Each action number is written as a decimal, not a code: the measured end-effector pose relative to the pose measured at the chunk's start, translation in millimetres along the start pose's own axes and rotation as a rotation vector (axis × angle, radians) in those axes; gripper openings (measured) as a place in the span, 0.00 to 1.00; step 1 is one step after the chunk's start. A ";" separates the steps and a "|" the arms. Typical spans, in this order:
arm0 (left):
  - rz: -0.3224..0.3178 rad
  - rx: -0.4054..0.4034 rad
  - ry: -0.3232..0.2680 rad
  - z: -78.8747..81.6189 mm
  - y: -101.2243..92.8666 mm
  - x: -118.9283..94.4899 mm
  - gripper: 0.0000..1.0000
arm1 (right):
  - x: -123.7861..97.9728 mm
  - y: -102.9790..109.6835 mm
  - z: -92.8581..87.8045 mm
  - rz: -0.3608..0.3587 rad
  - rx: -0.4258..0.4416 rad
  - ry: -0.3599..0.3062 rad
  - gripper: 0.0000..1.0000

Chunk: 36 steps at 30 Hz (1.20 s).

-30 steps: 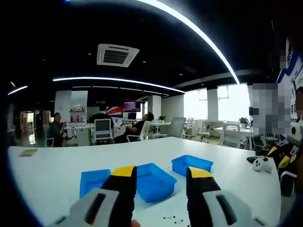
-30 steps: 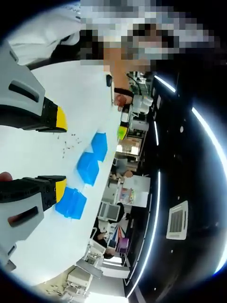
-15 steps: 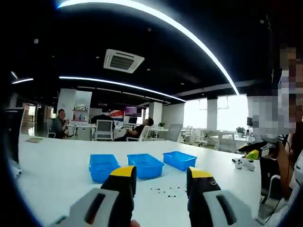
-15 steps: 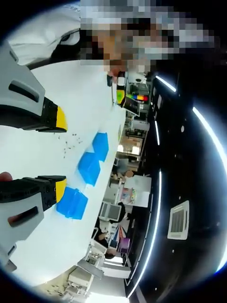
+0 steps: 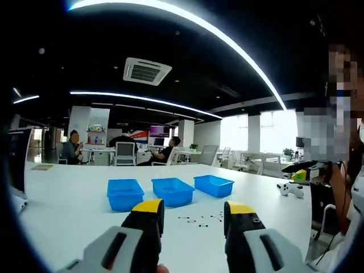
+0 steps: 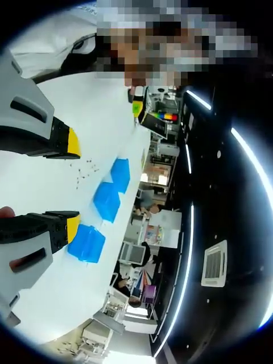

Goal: Pick up the resistors one by one and place each resistor into its matching bin, sorting the parts by color and model until every resistor is separated into the correct bin for its type

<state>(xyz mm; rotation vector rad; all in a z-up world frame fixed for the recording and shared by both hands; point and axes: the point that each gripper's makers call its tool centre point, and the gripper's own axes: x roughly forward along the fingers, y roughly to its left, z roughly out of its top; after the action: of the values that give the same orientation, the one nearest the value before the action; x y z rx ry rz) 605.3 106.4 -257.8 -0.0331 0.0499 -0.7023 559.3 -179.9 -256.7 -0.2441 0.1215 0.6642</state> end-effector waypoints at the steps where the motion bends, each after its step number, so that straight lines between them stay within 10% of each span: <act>1: -0.003 0.009 0.007 0.8 -0.4 1.9 0.41 | 0.1 0.3 0.1 0.002 -0.001 0.000 0.38; 12: -0.150 0.217 0.220 -4.1 -18.4 40.5 0.35 | -1.3 -0.3 0.9 0.000 -0.002 -0.002 0.38; 24: -0.398 0.376 0.587 -49.4 -37.7 106.9 0.31 | -2.6 -3.1 2.8 -0.003 -0.001 -0.005 0.38; 36: -0.388 0.168 0.836 -109.6 -62.3 163.1 0.29 | -8.1 -3.9 8.4 -0.008 -0.005 -0.020 0.38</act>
<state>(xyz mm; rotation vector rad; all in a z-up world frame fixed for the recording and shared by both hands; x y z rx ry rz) 683.2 -48.0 -369.9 0.4255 0.8024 -1.0664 555.6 -185.5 -246.3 -0.2425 0.0997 0.6593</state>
